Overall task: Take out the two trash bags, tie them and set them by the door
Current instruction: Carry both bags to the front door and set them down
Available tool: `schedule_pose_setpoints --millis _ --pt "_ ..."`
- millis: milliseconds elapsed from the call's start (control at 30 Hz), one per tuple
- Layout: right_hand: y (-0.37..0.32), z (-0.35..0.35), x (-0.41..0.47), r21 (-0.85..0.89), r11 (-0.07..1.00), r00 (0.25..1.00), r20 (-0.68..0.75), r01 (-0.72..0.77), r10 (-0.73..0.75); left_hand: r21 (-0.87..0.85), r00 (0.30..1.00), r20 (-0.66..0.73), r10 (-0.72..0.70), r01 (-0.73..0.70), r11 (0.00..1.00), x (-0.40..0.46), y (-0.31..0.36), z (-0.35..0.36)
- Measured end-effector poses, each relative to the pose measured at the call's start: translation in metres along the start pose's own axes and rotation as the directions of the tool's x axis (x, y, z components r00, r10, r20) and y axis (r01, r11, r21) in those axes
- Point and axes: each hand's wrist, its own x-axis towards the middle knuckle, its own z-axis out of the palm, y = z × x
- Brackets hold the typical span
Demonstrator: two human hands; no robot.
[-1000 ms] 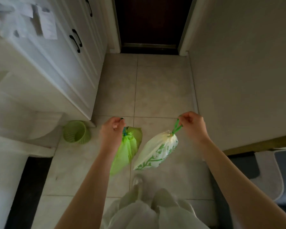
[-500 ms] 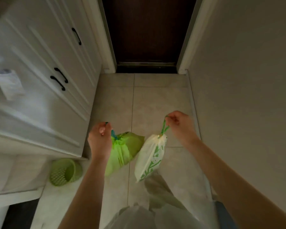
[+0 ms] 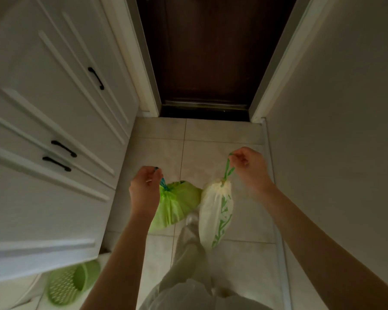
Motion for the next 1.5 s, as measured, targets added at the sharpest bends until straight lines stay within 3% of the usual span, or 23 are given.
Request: schedule_pose_setpoints --millis 300,533,700,800,967,1100,1267,1500 --pt "-0.040 0.016 0.175 -0.045 0.999 1.000 0.002 -0.005 0.005 0.014 0.991 0.135 -0.022 0.020 1.000 0.159 0.047 0.077" --pt "-0.060 0.018 0.294 -0.027 1.000 1.000 0.014 0.010 -0.009 0.043 0.990 0.118 -0.071 0.067 0.997 0.255 0.079 0.131" --pt "-0.073 0.028 0.388 -0.069 0.995 0.989 0.137 0.070 -0.060 0.007 0.992 0.016 -0.124 0.124 0.992 0.317 0.097 0.168" --pt "-0.085 0.033 0.448 -0.093 0.986 0.965 0.237 0.141 -0.116 0.075 0.986 -0.105 -0.134 0.142 0.987 0.351 0.115 0.186" --pt "-0.115 0.044 0.544 -0.066 0.956 0.886 0.398 0.285 -0.237 0.106 0.946 -0.272 -0.178 0.213 0.971 0.411 0.132 0.208" --pt "-0.157 0.091 0.645 -0.081 0.933 0.803 0.539 0.351 -0.255 0.057 0.875 -0.404 -0.267 0.315 0.947 0.496 0.146 0.226" --pt "-0.147 0.096 0.651 -0.097 0.927 0.796 0.549 0.362 -0.254 0.034 0.891 -0.355 -0.285 0.316 0.948 0.504 0.145 0.236" --pt "-0.162 0.151 0.730 -0.176 0.938 0.799 0.584 0.300 -0.146 -0.026 0.867 -0.313 -0.389 0.401 0.916 0.588 0.124 0.254"
